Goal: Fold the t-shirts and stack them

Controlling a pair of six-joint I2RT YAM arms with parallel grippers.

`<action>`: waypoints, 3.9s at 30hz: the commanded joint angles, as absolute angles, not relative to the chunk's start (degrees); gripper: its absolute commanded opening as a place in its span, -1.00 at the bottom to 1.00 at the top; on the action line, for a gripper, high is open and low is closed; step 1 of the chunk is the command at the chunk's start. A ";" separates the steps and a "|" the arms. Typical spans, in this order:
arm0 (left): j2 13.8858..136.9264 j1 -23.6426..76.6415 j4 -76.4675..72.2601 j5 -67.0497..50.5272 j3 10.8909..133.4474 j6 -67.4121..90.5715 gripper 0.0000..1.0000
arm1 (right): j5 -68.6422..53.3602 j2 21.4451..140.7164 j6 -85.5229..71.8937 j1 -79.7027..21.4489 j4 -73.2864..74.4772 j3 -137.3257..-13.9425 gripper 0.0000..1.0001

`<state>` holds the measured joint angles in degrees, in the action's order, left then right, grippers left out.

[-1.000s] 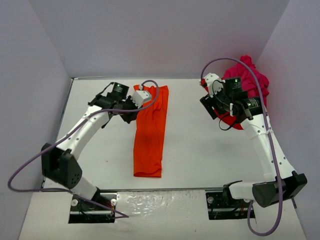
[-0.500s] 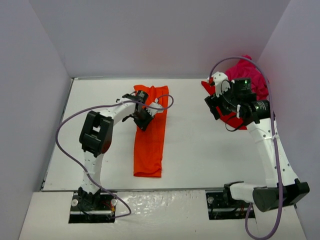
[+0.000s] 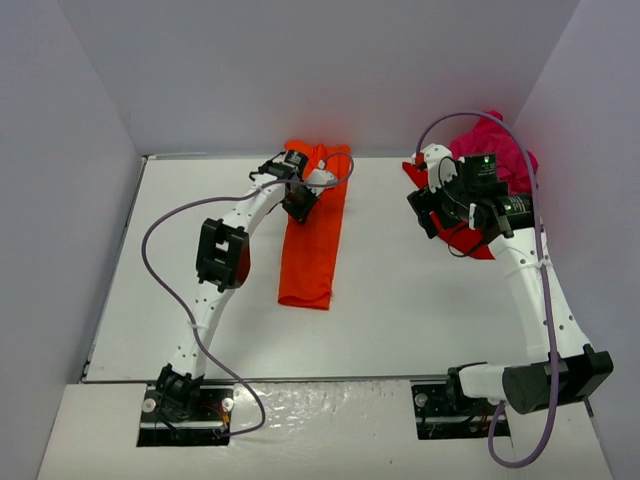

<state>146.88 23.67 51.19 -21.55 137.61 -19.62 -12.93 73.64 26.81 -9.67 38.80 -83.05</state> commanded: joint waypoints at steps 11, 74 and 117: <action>129.48 23.64 46.22 -23.13 116.48 -18.90 -0.99 | -14.50 72.44 26.28 -9.23 36.74 -84.05 0.39; 86.35 62.23 30.41 -4.20 52.38 -28.22 0.18 | 11.68 76.49 22.40 -5.01 25.21 -80.93 0.67; 89.43 46.46 56.92 -19.28 85.23 -38.29 -1.00 | 7.80 75.26 22.16 -5.54 24.87 -77.85 0.65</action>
